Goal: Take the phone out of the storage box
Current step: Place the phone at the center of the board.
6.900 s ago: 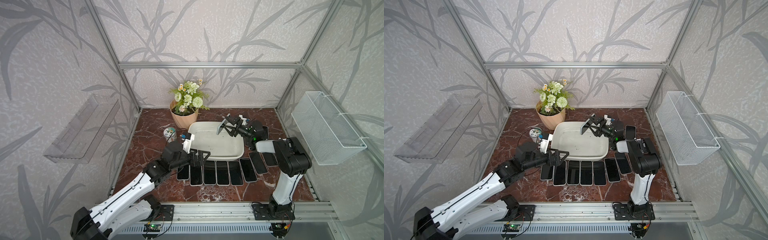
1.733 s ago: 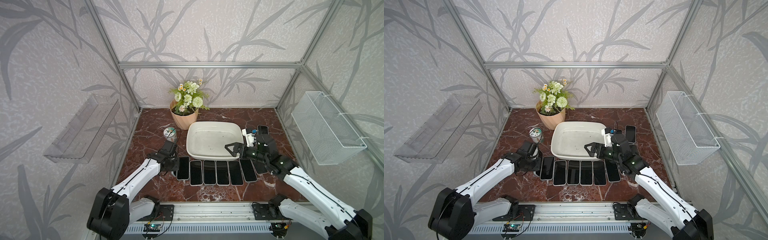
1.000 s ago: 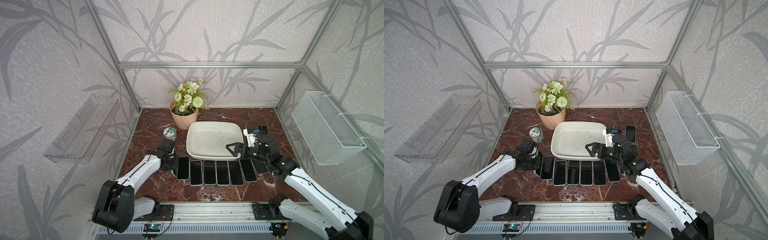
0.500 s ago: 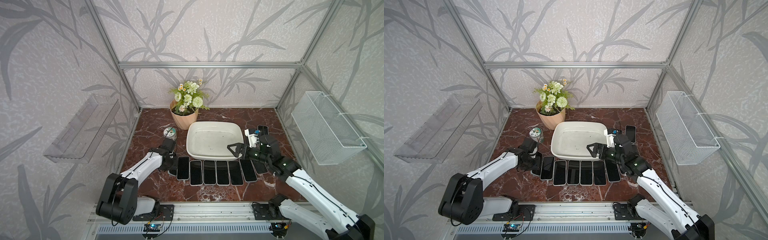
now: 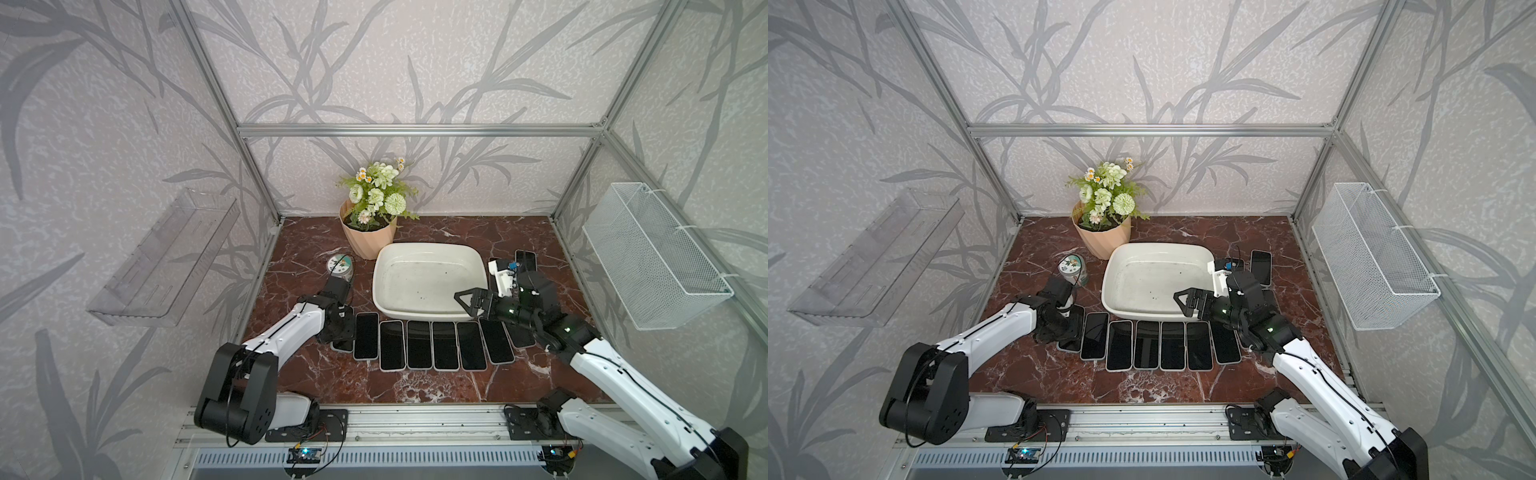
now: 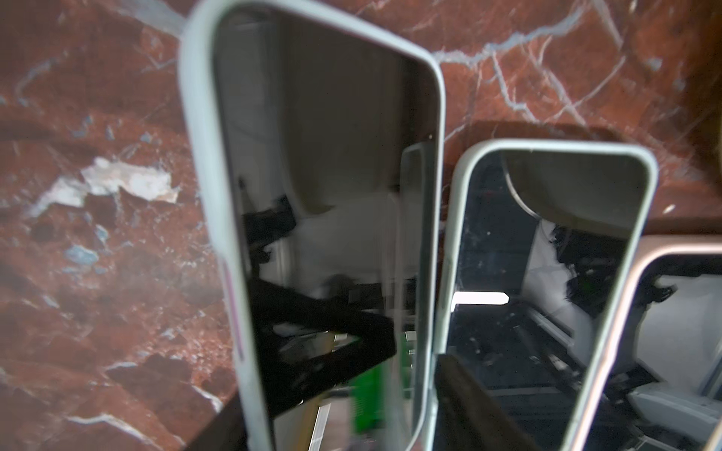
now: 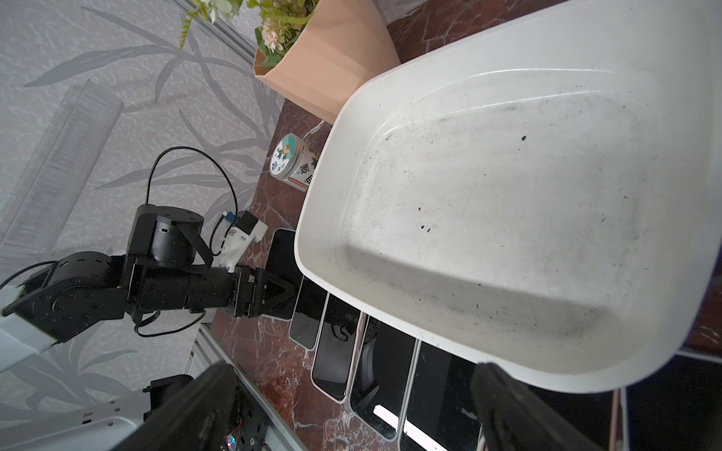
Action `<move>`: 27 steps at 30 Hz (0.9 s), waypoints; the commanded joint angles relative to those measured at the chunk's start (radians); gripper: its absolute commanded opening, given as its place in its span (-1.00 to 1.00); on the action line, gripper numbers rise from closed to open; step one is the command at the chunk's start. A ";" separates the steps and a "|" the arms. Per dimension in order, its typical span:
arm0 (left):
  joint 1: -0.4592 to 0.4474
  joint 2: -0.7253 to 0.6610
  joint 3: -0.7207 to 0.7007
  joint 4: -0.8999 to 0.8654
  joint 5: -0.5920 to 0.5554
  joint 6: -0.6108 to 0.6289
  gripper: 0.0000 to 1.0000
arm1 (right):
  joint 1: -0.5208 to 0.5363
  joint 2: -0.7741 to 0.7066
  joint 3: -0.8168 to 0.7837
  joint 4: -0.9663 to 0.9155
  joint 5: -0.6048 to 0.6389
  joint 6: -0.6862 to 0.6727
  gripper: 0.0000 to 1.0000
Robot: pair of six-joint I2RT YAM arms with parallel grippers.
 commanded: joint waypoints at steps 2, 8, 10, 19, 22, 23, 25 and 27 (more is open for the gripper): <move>0.005 0.011 0.022 -0.018 0.000 0.001 1.00 | -0.008 -0.020 -0.015 0.009 0.000 -0.015 0.98; 0.005 -0.004 0.020 -0.017 -0.007 -0.002 1.00 | -0.010 -0.032 -0.018 -0.001 0.006 -0.014 0.98; 0.004 -0.012 0.020 -0.017 -0.007 -0.002 1.00 | -0.010 -0.035 -0.019 -0.003 0.009 -0.015 0.98; 0.006 -0.210 -0.003 0.065 0.039 0.000 1.00 | -0.012 -0.030 -0.035 0.016 0.019 -0.007 0.98; 0.006 -0.348 -0.030 0.109 0.026 -0.005 1.00 | -0.012 -0.030 -0.036 0.022 0.020 -0.010 0.98; 0.006 -0.390 -0.042 0.128 0.028 -0.008 1.00 | -0.012 -0.030 -0.039 0.022 0.022 -0.012 0.98; 0.006 -0.506 -0.076 0.193 0.033 -0.028 1.00 | -0.012 -0.034 -0.045 0.033 0.025 -0.020 0.98; 0.006 -0.602 -0.101 0.242 0.042 -0.048 1.00 | -0.012 -0.036 -0.049 0.037 0.035 -0.032 0.98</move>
